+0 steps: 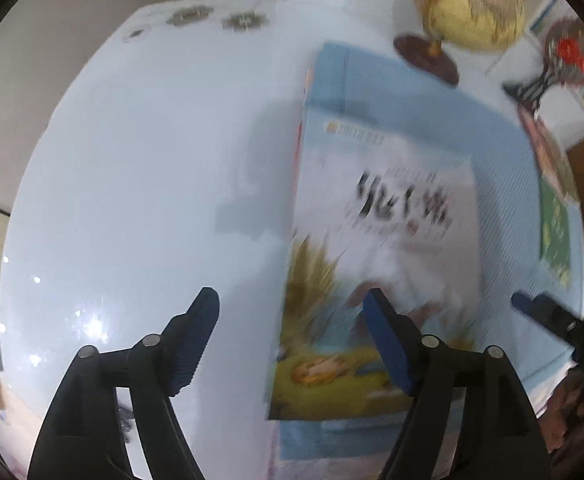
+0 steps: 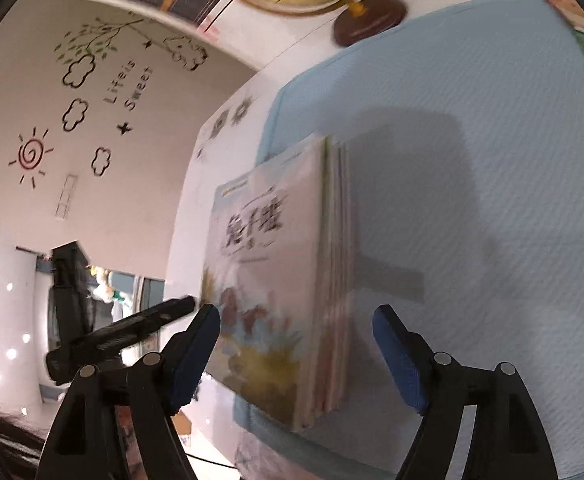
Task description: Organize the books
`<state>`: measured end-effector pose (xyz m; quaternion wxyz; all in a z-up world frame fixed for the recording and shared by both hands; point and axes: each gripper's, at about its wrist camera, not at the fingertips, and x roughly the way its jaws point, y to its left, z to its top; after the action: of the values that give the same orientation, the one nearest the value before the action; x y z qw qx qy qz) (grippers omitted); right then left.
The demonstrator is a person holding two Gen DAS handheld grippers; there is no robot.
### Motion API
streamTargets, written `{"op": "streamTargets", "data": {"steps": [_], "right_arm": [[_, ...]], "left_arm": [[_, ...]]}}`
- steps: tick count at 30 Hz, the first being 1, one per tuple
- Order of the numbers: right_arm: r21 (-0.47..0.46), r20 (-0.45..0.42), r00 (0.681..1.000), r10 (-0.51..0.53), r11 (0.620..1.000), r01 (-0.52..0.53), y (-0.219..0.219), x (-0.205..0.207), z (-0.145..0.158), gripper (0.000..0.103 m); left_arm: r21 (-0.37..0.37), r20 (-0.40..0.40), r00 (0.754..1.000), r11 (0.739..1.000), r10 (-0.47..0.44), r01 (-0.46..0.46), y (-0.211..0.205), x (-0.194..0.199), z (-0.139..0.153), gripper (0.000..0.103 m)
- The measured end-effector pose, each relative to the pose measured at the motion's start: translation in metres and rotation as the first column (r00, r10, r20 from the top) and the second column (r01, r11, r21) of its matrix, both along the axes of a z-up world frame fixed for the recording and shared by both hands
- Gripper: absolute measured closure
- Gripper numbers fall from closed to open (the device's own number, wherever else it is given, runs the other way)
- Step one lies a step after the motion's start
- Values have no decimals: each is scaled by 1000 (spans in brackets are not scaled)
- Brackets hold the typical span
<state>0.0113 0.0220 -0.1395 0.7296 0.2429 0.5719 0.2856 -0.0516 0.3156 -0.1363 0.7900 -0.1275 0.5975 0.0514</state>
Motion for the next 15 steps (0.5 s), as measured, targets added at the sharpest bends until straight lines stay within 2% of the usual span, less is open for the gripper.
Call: {"op": "streamTargets", "data": {"steps": [4,8,15], "right_arm": [[15,24,997,-74,997,74,-42,4,5,26],[-24,98,988,-122,992,125,-88,9,19,26],[-84,200,949,-245,960,266,-198,22,44,26]], "left_arm": [[-34,58,998,999,27,-25,-15,16,16,26],[-28,129,992,1000,8,-5,-57,43,34,26],[-36,189,973,990,-130,139,-160,95,51,26]]}}
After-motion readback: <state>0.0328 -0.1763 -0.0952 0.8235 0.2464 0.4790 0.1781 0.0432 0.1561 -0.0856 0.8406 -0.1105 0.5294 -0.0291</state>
